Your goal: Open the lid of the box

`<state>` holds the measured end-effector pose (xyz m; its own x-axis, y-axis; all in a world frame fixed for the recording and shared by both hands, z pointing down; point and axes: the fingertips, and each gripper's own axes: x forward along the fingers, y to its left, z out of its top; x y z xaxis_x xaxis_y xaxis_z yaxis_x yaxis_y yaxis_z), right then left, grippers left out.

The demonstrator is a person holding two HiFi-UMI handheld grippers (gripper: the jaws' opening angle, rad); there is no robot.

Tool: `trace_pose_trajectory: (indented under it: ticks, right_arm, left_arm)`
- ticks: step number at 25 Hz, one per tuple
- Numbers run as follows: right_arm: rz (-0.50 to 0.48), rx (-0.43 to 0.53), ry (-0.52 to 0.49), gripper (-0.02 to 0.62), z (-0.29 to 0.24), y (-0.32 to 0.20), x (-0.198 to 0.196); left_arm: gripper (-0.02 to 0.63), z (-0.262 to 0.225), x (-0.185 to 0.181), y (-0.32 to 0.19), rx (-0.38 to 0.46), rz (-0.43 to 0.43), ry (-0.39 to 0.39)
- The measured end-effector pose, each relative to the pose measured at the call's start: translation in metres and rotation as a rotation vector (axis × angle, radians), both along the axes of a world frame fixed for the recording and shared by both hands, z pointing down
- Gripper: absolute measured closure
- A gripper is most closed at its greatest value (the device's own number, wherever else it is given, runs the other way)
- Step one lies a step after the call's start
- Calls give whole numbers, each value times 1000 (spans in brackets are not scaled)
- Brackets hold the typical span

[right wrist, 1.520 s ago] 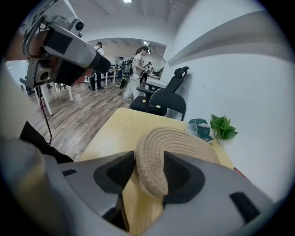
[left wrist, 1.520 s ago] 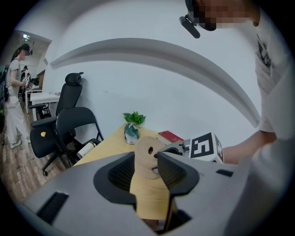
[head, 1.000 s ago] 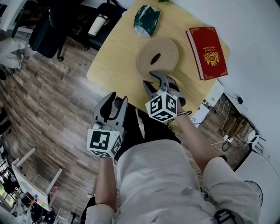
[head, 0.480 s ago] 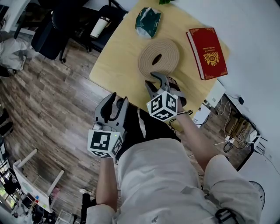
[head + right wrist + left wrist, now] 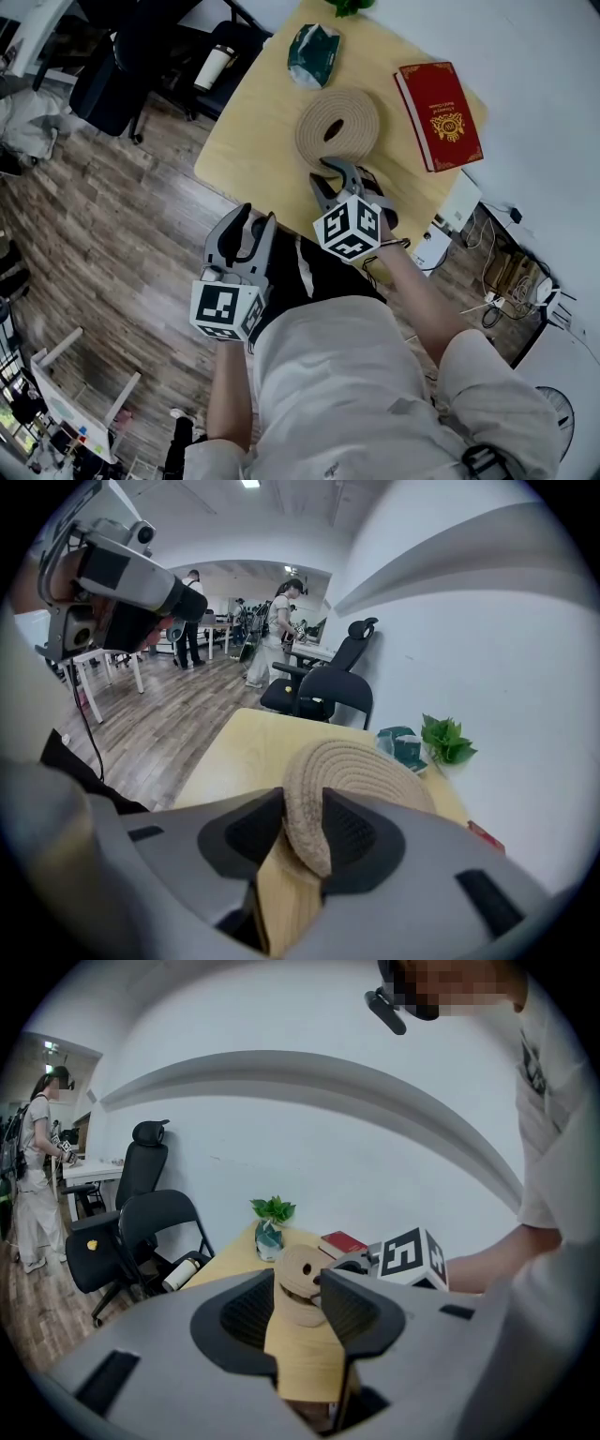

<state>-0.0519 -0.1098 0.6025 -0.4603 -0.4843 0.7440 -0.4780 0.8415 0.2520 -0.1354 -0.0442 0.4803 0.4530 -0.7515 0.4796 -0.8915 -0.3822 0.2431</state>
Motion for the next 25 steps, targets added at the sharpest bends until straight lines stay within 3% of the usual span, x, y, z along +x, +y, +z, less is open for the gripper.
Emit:
trace_pose_trajectory:
  ticks: [25]
  right_arm:
    - [-22, 88, -43, 503, -57, -8, 11]
  left_arm:
    - [468, -20, 21, -9, 50, 58, -8]
